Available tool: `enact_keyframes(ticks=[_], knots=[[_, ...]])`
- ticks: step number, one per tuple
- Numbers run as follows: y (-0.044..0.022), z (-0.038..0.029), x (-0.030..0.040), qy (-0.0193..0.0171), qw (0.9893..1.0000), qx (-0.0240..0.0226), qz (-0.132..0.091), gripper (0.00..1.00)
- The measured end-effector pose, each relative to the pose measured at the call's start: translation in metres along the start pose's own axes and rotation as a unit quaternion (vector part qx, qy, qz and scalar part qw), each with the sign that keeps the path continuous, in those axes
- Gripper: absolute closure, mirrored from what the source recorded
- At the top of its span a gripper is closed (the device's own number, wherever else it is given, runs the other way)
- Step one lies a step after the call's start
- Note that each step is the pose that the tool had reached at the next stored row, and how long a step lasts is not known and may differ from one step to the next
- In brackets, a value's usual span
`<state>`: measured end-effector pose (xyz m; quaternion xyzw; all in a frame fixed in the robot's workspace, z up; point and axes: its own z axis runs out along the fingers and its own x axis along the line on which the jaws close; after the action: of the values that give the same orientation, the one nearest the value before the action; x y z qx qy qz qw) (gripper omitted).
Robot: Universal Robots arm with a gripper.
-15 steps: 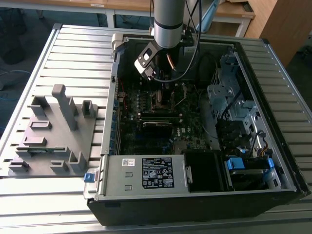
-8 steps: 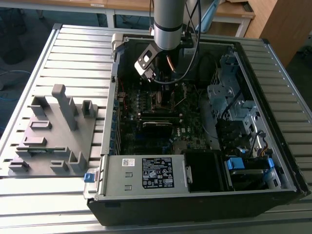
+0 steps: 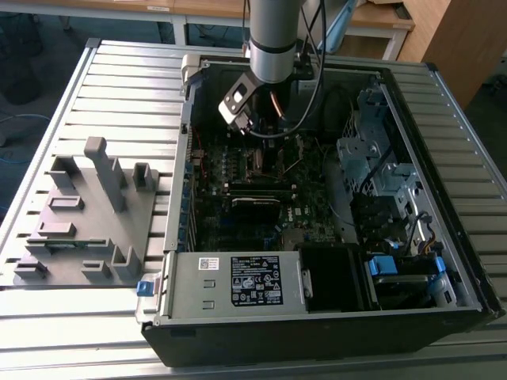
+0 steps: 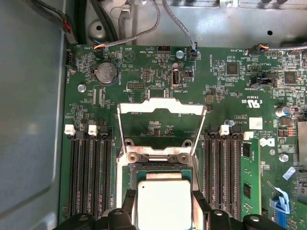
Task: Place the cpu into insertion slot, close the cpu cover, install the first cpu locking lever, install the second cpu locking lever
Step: 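Place the cpu into insertion slot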
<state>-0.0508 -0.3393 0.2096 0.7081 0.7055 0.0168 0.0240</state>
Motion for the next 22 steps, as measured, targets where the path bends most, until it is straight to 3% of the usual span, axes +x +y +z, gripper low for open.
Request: enact_keyframes(ticks=[14, 22], knots=[[-0.0012, 0.0112, 0.0033, 0.0000, 1.0000, 0.0000, 0.000, 0.46], [-0.0025, 0.0137, 0.0038, 0.0001, 1.0000, -0.0001, 0.000, 0.46]])
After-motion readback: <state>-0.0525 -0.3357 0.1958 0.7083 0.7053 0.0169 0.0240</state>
